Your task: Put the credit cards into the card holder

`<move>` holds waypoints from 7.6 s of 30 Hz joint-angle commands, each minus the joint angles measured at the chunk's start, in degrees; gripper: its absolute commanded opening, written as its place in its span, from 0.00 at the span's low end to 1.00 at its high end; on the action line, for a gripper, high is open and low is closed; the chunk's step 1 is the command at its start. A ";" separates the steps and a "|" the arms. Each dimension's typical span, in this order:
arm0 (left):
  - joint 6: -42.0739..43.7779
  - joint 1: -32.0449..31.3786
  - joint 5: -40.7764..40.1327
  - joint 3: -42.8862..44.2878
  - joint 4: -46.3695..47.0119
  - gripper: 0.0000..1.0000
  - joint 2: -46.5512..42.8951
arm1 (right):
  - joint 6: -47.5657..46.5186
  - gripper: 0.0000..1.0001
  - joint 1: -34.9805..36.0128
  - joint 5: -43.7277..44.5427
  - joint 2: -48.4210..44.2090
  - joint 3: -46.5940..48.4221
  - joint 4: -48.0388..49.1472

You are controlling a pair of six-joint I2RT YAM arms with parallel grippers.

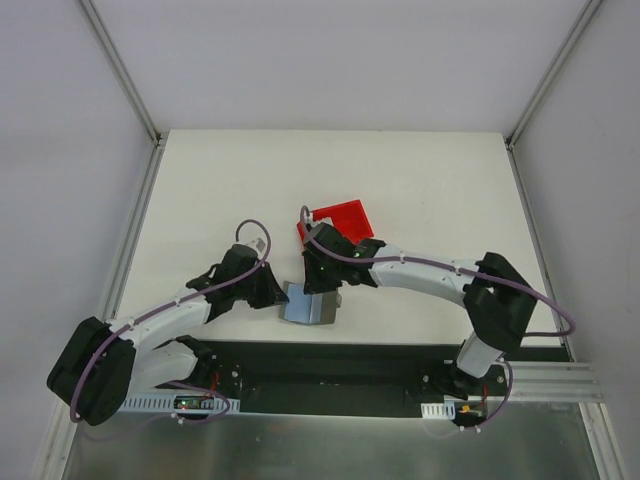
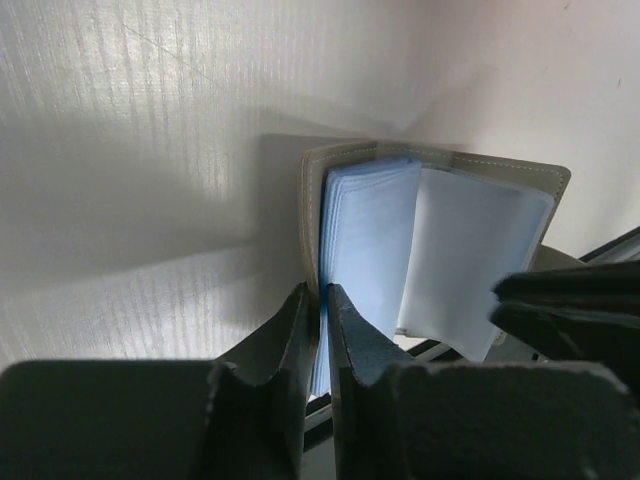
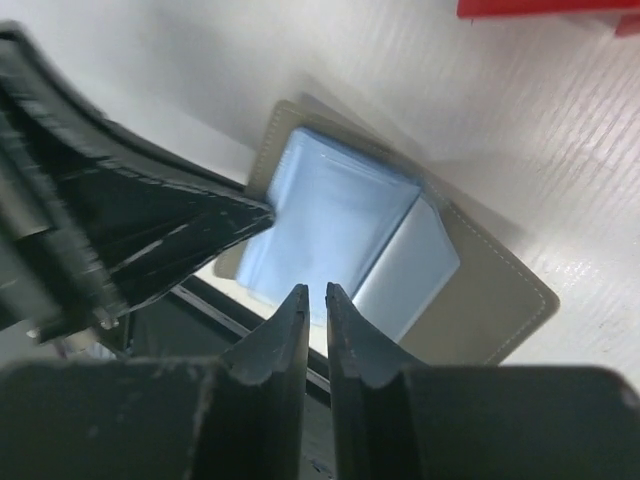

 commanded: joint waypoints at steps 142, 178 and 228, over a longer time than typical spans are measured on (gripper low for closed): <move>7.37 3.12 3.07 -3.87 14.16 0.00 0.31 | -17.14 0.55 -24.48 -17.07 20.51 28.20 -7.36; 7.81 3.12 3.51 -6.16 14.42 0.00 -1.88 | -22.68 0.01 -24.31 -5.03 5.67 23.31 -8.52; -0.46 3.03 2.11 -14.86 20.84 0.00 -0.92 | 18.37 0.00 -3.12 2.36 -11.48 -33.94 40.81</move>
